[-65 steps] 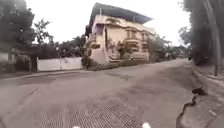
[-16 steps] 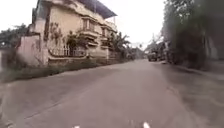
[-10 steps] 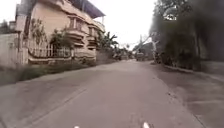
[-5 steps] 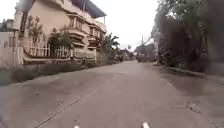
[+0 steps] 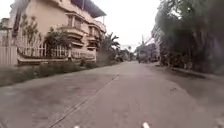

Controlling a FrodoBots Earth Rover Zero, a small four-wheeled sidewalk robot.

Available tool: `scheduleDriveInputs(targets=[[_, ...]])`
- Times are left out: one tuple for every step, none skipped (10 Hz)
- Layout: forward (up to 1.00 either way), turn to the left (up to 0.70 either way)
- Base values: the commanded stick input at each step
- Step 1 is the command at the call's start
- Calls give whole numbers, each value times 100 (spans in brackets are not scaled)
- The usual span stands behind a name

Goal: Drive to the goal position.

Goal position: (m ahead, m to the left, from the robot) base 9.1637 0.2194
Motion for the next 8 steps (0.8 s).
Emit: scheduleDriveInputs(targets=[[85, -33], [85, -33], [85, -33], [85, -33], [85, -10], [85, -1], [85, 1], [85, 1]])
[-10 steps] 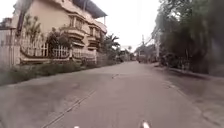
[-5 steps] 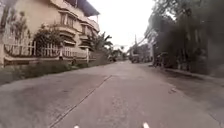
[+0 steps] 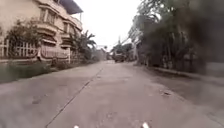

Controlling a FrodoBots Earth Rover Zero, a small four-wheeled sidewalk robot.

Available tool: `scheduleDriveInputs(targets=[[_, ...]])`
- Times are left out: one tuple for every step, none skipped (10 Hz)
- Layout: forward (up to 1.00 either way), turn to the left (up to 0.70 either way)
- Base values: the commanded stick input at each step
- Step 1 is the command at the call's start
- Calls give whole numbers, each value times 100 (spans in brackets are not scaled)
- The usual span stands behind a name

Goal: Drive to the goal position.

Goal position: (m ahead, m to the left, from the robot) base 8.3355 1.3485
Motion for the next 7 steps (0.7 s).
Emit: scheduleDriveInputs(targets=[[85, 1], [85, 1], [85, 1], [85, 1], [85, 1], [85, 1], [85, 1]])
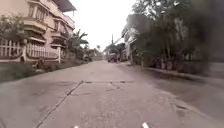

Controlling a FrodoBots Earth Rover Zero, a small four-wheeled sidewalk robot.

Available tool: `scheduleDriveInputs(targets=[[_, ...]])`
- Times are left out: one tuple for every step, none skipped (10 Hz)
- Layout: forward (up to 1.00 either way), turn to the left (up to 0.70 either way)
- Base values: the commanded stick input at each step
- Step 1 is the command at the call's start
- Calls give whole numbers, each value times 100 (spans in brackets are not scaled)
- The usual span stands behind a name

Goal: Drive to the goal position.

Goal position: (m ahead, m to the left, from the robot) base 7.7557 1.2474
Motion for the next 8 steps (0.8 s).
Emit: scheduleDriveInputs(targets=[[85, 1], [85, 1], [85, 1], [85, 1], [85, 1], [85, 1], [85, 1], [85, 1]])
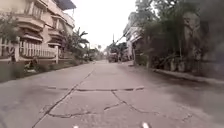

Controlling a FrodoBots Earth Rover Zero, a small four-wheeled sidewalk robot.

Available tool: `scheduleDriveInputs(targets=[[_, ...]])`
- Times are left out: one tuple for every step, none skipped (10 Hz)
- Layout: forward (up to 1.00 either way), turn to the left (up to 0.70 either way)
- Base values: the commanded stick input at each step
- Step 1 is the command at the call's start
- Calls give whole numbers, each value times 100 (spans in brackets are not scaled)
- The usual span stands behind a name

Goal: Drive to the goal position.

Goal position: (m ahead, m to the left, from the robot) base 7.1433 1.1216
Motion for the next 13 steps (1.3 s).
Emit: scheduleDriveInputs(targets=[[85, 1], [85, 1], [85, 1], [85, 1], [85, 1], [85, 1], [85, 1], [85, 1], [85, 1], [85, 1], [85, 1], [85, 1], [85, 1]])
